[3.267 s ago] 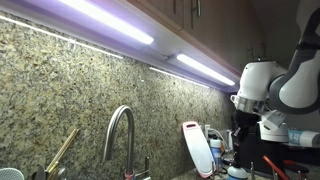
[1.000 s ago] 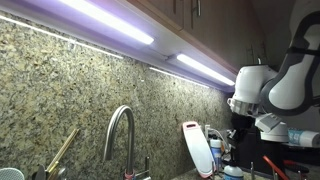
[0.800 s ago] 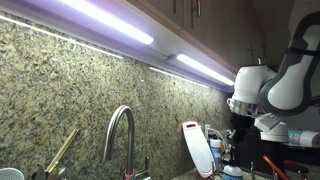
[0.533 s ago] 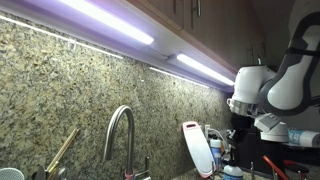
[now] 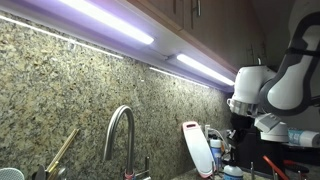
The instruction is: Press the pump on the bottle
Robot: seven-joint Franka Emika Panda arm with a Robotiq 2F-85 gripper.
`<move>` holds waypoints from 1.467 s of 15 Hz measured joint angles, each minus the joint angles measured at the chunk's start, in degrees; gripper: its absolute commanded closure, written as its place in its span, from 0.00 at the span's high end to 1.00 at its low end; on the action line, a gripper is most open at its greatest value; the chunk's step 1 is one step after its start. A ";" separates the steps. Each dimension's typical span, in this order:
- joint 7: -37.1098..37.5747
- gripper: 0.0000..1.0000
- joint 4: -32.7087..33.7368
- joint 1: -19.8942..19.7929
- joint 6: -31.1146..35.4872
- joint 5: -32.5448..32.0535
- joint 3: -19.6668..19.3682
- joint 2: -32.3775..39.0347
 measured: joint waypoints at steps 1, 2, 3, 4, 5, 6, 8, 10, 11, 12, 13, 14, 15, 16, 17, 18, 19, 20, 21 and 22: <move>0.00 0.00 0.02 -0.07 -0.09 0.00 0.00 0.02; 0.00 0.00 0.06 -0.18 -0.13 0.01 0.00 0.08; 0.00 0.00 0.14 -0.33 -0.16 0.01 0.00 0.17; 0.00 0.00 0.27 -0.48 -0.18 0.02 0.00 0.29; 0.00 0.00 0.44 -0.62 -0.23 0.04 0.01 0.45; 0.00 0.00 0.60 -0.75 -0.24 0.05 0.01 0.59; 0.00 0.00 1.04 -1.06 -0.25 0.07 0.02 0.96; 0.00 0.00 1.56 -1.29 -0.28 0.12 0.04 1.35; 0.00 0.00 1.80 -1.38 -0.29 0.13 0.04 1.54; 0.00 0.00 2.00 -1.47 -0.31 0.14 0.04 1.70; 0.00 0.00 2.16 -1.56 -0.31 0.15 0.04 1.83; 0.00 0.00 2.26 -1.65 -0.31 0.14 0.04 1.93; 0.00 0.00 2.31 -1.70 -0.32 0.15 0.04 1.97; 0.00 0.00 2.32 -1.70 -0.32 0.14 0.05 1.97; 0.00 0.00 2.31 -1.70 -0.32 0.14 0.06 1.96; 0.00 0.00 2.20 -1.69 -0.32 0.12 0.10 1.84; 0.00 0.00 1.88 -1.67 -0.31 0.08 0.21 1.54; 0.00 0.00 1.37 -1.55 -0.31 -0.12 0.25 1.07; 0.00 0.00 0.66 -1.37 -0.31 -0.43 0.25 0.40; 0.00 0.00 -0.18 -1.17 -0.31 -0.79 0.25 -0.45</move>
